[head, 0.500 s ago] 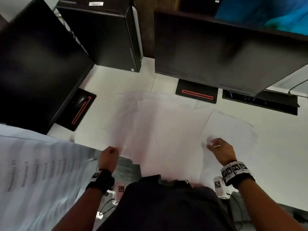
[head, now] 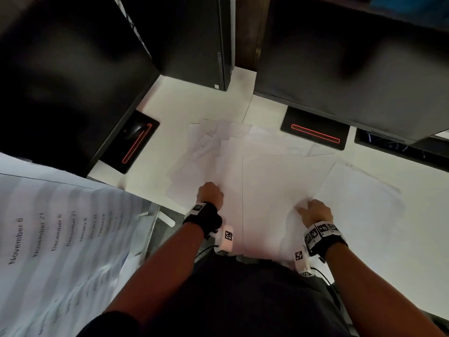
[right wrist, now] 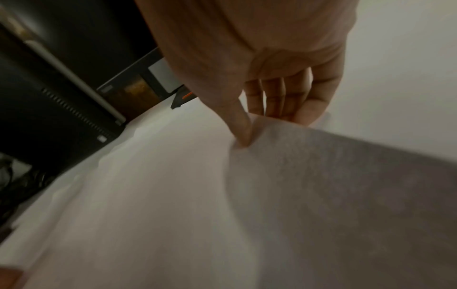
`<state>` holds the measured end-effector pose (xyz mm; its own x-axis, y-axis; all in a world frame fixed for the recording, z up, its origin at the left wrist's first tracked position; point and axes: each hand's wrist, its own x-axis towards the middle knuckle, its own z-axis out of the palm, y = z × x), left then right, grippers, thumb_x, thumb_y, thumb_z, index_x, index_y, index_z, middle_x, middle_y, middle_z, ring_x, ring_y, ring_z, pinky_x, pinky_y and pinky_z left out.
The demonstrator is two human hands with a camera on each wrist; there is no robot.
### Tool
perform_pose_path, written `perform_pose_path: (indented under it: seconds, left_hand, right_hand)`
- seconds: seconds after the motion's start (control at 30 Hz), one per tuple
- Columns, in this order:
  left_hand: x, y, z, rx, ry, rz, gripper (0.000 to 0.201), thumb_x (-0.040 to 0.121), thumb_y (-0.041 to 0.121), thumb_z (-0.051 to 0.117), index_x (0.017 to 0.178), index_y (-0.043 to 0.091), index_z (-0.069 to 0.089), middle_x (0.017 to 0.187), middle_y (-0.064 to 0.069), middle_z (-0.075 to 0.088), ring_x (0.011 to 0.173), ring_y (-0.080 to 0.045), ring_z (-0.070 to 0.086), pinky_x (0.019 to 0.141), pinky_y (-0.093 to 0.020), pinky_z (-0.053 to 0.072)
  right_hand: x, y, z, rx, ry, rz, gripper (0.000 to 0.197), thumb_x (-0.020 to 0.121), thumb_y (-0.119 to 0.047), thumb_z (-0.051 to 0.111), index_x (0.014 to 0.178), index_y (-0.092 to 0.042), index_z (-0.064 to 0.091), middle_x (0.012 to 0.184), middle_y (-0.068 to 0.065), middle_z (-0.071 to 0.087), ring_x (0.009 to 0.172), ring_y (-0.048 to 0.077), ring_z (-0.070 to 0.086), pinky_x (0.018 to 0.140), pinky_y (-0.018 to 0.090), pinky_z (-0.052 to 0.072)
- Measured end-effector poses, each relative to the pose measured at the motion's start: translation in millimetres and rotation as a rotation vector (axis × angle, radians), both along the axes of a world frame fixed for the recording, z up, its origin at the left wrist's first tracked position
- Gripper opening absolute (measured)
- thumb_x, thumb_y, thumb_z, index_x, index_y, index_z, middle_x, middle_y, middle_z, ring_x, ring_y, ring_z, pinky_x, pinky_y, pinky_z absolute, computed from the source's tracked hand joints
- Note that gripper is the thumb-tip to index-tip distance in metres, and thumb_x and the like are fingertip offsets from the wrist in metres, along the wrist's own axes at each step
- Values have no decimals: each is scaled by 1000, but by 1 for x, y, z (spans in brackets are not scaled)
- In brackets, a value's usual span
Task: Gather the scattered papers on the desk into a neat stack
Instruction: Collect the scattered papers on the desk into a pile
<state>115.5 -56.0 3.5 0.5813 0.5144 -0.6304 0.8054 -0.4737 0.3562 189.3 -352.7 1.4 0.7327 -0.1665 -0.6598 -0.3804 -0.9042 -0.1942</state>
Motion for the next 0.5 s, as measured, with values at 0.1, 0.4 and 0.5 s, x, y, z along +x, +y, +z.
perform_pose_path:
  seconds: [0.1, 0.4, 0.5]
  left_hand:
    - [-2, -6, -4, -2, 67, -31, 26, 94, 18, 59, 104, -1, 73, 107, -20, 73, 105, -37, 68, 82, -35, 53]
    - [11, 0, -4, -244, -161, 406, 51, 77, 30, 72, 122, 14, 54, 106, -15, 70, 94, -34, 69, 84, -41, 58]
    - [20, -4, -2, -303, -174, 375, 60, 80, 28, 77, 131, 8, 51, 124, -15, 64, 109, -33, 64, 88, -33, 52]
  right_hand:
    - [5, 4, 3, -24, 1, 12, 32, 91, -26, 61, 116, -7, 67, 118, 16, 68, 111, 36, 62, 90, 38, 50]
    - [7, 39, -3, 99, -93, -93, 66, 84, -21, 69, 140, -6, 39, 139, 15, 42, 121, 40, 52, 102, 46, 43]
    - [10, 54, -6, 150, -79, -93, 67, 84, -23, 69, 142, -7, 40, 140, 14, 43, 123, 37, 52, 102, 43, 43]
